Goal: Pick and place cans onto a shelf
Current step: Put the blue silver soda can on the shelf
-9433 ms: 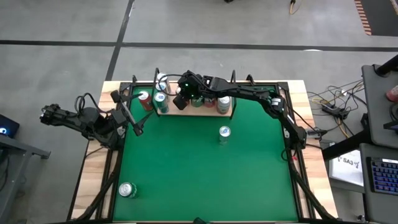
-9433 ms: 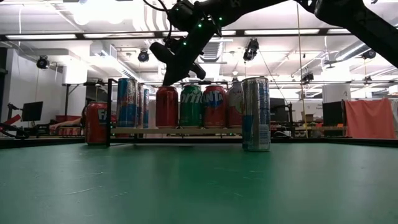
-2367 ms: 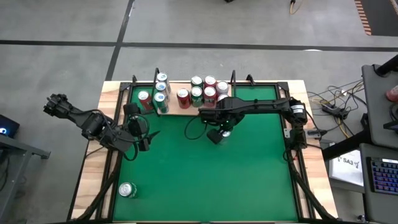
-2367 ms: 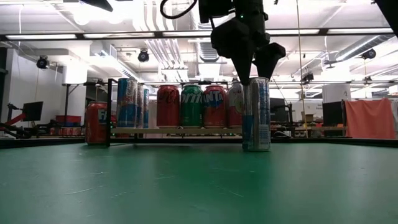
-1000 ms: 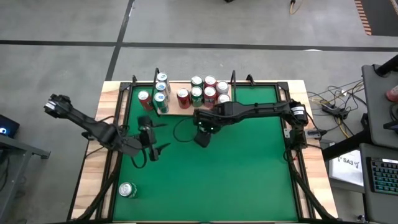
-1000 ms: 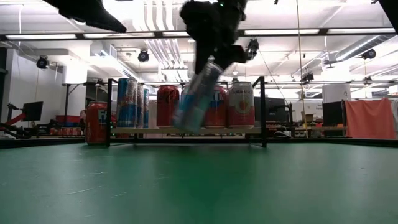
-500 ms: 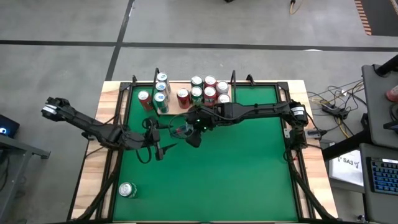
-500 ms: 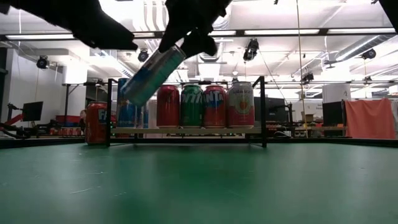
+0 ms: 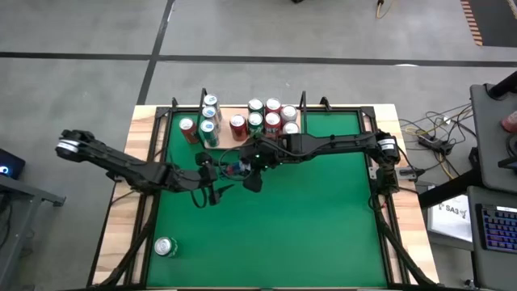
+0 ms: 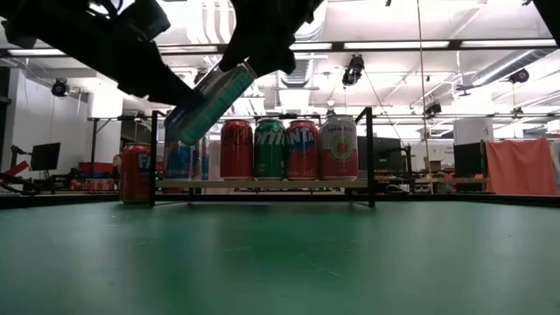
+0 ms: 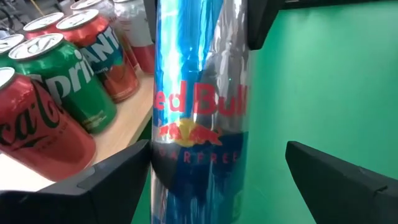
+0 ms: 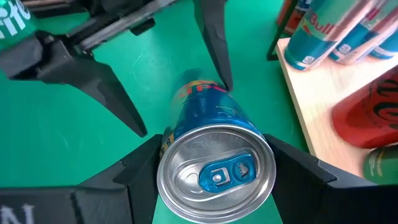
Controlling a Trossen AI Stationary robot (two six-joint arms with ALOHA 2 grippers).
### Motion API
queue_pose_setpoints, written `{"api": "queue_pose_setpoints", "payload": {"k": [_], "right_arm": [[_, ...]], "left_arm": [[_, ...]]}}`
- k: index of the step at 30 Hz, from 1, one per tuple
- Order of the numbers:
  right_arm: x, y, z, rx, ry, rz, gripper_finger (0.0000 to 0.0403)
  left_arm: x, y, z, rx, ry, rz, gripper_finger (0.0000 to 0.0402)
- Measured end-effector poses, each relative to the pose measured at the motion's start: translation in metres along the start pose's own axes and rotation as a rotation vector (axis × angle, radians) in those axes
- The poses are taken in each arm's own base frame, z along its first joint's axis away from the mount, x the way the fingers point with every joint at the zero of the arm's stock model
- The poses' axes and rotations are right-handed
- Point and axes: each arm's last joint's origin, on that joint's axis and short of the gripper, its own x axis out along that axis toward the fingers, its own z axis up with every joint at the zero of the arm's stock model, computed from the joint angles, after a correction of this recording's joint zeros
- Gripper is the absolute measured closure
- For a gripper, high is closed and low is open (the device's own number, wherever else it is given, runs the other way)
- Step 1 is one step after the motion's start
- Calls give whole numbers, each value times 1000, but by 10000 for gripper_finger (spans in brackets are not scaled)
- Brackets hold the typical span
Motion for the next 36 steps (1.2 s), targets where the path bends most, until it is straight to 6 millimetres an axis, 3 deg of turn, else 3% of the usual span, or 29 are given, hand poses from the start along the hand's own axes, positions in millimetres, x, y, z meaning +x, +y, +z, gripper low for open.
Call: {"api": "queue_pose_setpoints", "payload": {"k": [11, 15, 20, 27, 33, 36], "right_arm": [[0, 3, 1, -78, -12, 5, 175], [0, 3, 0, -97, -7, 6, 175], [0, 3, 0, -114, -8, 5, 175], [-1, 3, 2, -136, -17, 4, 173], [-8, 2, 5, -106, -43, -8, 62], [-19, 1, 10, -101, -74, -13, 38]], "left_arm": [[15, -4, -5, 20, 27, 48, 54], [15, -4, -6, 22, 28, 58, 102], [14, -3, -5, 20, 21, 64, 199], [12, -2, -2, 25, 6, 98, 199], [10, 1, 4, 3, -42, 186, 199], [9, 3, 4, -8, -63, 249, 199]]}}
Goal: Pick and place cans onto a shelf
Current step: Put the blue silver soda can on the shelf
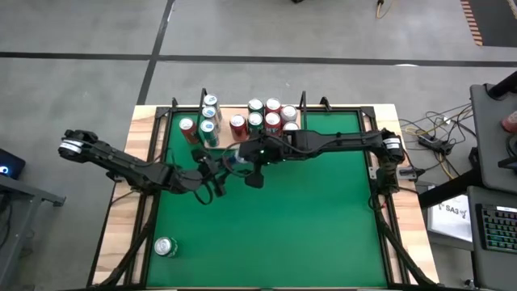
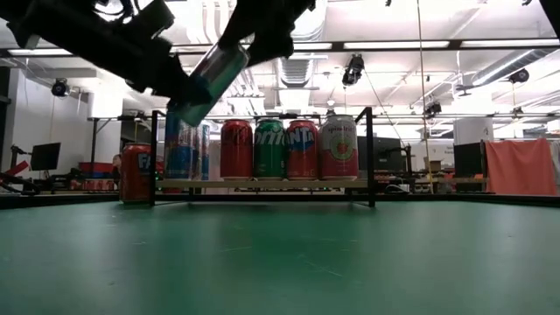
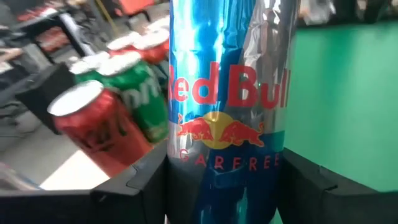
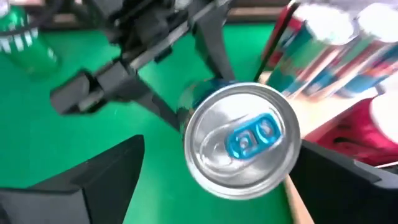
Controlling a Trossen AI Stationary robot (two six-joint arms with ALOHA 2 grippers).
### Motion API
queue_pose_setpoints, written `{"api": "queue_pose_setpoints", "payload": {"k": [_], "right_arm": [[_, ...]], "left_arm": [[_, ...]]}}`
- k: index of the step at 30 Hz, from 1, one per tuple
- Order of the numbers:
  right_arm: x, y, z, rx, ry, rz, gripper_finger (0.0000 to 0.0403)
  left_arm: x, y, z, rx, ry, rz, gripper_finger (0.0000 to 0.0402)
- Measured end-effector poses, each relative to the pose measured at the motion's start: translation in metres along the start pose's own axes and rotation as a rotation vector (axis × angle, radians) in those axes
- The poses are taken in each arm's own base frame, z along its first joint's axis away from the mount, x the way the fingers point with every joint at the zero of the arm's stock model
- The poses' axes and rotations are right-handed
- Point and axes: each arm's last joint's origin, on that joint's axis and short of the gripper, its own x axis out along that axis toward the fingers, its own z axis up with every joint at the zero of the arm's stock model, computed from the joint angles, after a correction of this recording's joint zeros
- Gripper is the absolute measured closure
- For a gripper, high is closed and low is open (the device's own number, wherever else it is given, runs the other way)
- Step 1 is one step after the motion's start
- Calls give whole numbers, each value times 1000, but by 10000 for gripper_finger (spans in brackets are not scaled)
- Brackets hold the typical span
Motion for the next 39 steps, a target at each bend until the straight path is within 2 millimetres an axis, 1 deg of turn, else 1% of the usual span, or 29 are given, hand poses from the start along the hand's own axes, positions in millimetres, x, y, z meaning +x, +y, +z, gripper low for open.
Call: {"api": "queue_pose_setpoints", "payload": {"k": [3, 6, 9, 11, 14, 16, 18, 21, 25, 31, 36, 39], "right_arm": [[-19, -2, 12, 11, -54, -45, 34], [-43, -4, 27, 29, -131, -88, 33], [-64, -5, 37, 26, -201, -105, 32], [-74, -6, 40, 6, -234, -119, 32], [-82, -7, 41, -11, -282, -125, 31], [-80, -7, 40, -10, -313, -127, 31], [-72, -7, 35, -9, -328, -127, 31], [-52, -6, 27, 0, -377, -137, 31], [-27, -5, 19, 30, -491, -172, 30], [-7, -4, 25, 73, -651, -166, 30], [9, -6, 28, 117, -664, -230, 30], [16, -7, 32, 114, -676, -225, 30]], "left_arm": [[-1, 2, 6, -42, -57, 48, 199], [-2, 5, 10, -46, -101, 125, 199], [-5, 9, 21, -64, -175, 192, 199], [-7, 11, 26, -77, -229, 205, 199], [-11, 13, 25, -81, -293, 213, 199], [-15, 15, 23, -102, -346, 217, 199], [-19, 17, 19, -130, -392, 213, 199], [-23, 21, 12, -182, -455, 190, 199], [-26, 24, 5, -197, -476, 185, 199], [-25, 25, 5, -190, -466, 221, 199], [-25, 26, 5, -199, -464, 238, 199], [-24, 25, 5, -199, -463, 237, 199]]}}
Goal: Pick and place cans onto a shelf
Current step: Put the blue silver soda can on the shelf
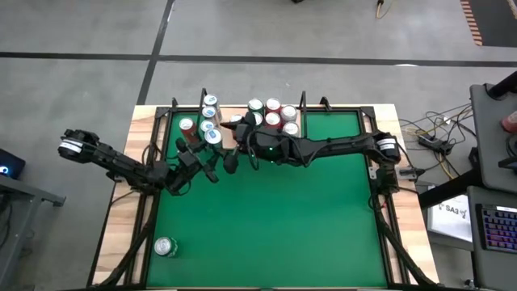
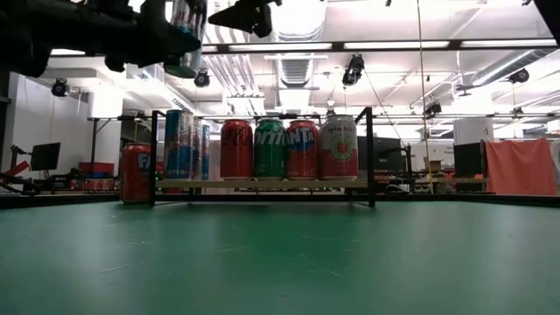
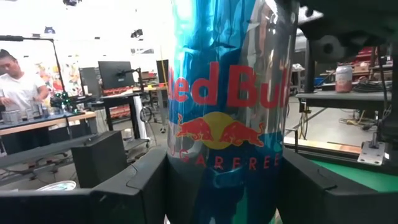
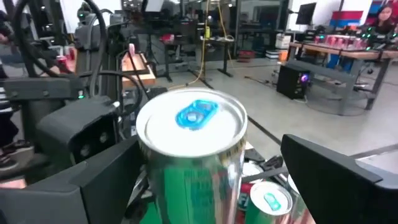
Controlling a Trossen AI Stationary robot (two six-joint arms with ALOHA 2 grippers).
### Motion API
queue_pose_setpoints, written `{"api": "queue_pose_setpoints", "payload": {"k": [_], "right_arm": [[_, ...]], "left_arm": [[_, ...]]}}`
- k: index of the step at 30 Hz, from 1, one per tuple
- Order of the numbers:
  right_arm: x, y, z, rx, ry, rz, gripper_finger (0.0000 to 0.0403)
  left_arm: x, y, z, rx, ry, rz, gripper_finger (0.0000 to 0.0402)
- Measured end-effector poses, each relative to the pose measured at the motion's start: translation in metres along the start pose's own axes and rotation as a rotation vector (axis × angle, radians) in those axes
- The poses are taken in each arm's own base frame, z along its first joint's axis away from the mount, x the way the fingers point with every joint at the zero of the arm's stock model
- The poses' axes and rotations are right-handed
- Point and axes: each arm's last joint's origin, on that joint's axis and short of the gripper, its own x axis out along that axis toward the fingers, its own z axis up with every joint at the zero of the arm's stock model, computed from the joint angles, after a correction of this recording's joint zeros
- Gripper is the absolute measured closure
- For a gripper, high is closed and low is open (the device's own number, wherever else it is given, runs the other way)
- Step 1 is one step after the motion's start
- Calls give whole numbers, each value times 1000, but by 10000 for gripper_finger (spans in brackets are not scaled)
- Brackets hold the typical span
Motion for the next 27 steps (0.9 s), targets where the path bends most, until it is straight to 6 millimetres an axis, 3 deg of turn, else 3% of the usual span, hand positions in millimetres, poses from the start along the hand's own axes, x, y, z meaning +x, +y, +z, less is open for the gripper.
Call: {"api": "queue_pose_setpoints", "payload": {"k": [7, 15, 23, 27], "right_arm": [[7, 2, 6, -26, -22, 0, 49], [7, 3, 5, -20, -4, 4, 174], [7, 3, 5, -15, -2, 3, 180], [7, 3, 6, -9, -3, 2, 180]], "left_arm": [[0, -1, -1, -7, 2, 0, 199], [1, -1, 0, -9, 2, 4, 182], [1, -1, 0, -12, 2, 3, 166], [1, -1, 0, -32, 8, 17, 138]]}}
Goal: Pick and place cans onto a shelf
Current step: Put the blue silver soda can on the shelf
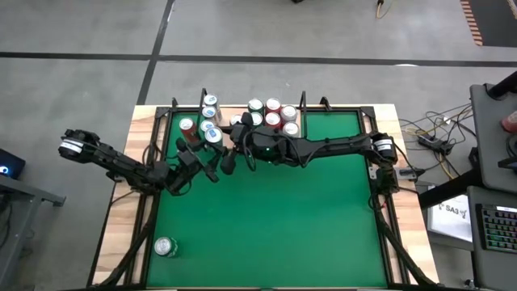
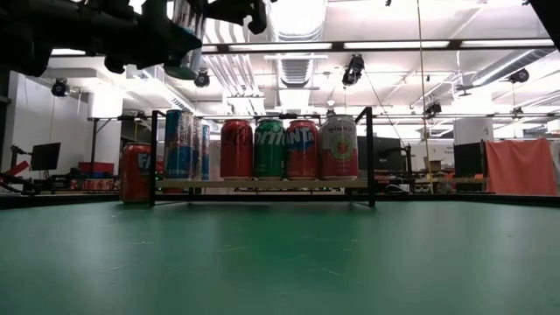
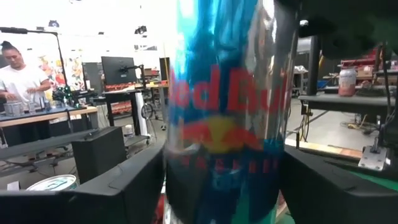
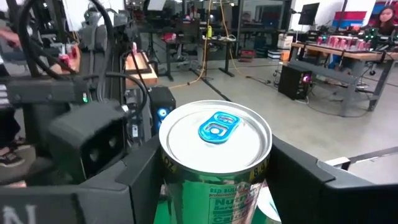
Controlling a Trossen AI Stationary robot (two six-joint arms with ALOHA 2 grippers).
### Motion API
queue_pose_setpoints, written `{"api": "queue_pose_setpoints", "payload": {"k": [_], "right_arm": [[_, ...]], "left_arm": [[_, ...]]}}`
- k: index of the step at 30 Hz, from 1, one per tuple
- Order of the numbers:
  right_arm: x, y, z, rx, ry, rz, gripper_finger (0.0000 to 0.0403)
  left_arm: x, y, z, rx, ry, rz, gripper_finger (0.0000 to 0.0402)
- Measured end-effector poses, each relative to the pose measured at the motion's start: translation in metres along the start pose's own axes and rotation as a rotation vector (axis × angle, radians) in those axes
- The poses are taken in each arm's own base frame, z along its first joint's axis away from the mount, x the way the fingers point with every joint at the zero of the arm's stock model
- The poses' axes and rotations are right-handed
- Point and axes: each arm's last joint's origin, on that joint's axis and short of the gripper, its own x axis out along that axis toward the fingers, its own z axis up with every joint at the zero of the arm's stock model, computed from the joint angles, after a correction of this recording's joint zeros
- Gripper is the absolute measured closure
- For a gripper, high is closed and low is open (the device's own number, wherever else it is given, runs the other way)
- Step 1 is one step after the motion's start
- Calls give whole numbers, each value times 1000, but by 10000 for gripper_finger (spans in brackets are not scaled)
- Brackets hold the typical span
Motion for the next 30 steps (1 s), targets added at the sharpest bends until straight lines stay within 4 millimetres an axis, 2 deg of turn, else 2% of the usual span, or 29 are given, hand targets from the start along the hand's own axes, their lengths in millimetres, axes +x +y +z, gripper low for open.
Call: {"api": "queue_pose_setpoints", "payload": {"k": [5, 10, 14, 19, 26, 30], "right_arm": [[0, -1, -1, -17, 12, -5, 180], [-3, -6, 6, -29, 12, -12, 180], [-15, -12, 22, -57, 10, -17, 180], [-33, -22, 45, -101, 17, -28, 180], [-56, -31, 61, -160, 104, -25, 180], [-70, -34, 65, -167, 161, -21, 180]], "left_arm": [[0, 0, 1, -15, -5, 0, 96], [-2, -2, 2, 5, -12, -32, 71], [-5, -3, 5, 20, -29, -75, 69], [-8, -3, 12, -6, -94, -236, 76], [-10, -1, 22, -29, -142, -361, 91], [-4, -4, 34, 14, -113, -389, 92]]}}
